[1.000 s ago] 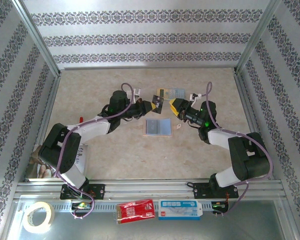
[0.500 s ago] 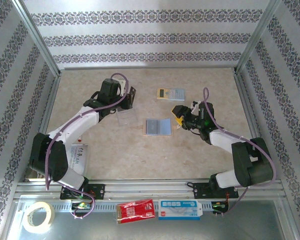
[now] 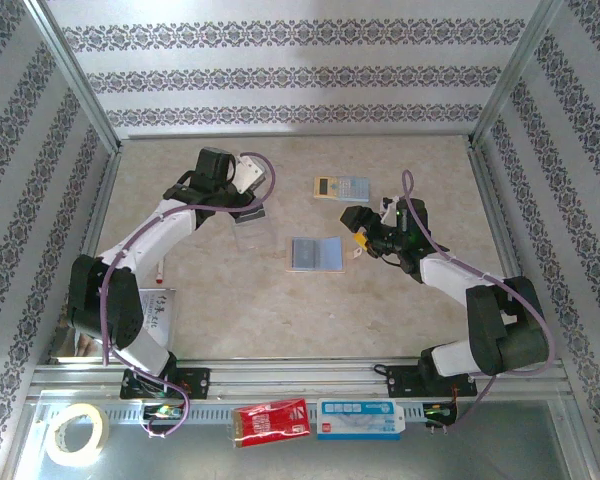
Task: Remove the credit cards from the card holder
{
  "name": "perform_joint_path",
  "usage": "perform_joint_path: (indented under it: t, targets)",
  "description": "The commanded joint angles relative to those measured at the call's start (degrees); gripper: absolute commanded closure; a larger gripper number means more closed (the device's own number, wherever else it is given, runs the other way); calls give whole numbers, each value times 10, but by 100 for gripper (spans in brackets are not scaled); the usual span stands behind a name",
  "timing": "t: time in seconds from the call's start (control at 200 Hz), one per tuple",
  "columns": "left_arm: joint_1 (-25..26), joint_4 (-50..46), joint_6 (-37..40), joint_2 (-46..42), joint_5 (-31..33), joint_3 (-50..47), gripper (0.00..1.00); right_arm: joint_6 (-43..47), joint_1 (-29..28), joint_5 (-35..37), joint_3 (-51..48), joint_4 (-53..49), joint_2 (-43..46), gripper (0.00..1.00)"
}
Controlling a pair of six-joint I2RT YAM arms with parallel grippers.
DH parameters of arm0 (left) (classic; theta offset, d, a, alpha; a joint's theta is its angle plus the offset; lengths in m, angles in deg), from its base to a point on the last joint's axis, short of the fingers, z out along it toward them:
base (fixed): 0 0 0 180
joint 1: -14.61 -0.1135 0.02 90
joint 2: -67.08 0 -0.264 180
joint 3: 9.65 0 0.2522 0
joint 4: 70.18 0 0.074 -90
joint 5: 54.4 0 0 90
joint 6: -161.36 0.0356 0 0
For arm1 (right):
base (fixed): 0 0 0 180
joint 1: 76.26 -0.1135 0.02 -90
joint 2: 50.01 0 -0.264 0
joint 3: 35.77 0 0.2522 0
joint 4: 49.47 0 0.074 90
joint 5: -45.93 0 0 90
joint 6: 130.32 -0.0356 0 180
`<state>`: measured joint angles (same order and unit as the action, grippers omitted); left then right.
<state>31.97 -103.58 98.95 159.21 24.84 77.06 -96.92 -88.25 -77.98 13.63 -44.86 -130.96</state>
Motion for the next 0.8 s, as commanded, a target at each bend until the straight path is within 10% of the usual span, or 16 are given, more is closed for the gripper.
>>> perform_joint_path:
  t: [0.0, 0.794]
  targets:
    - [-16, -48, 117, 20, -66, 23, 100, 19, 2, -4, 15, -11, -2, 4]
    - [-86, -178, 290, 155, -163, 142, 100, -2, -43, 29, 61, -13, -25, 2]
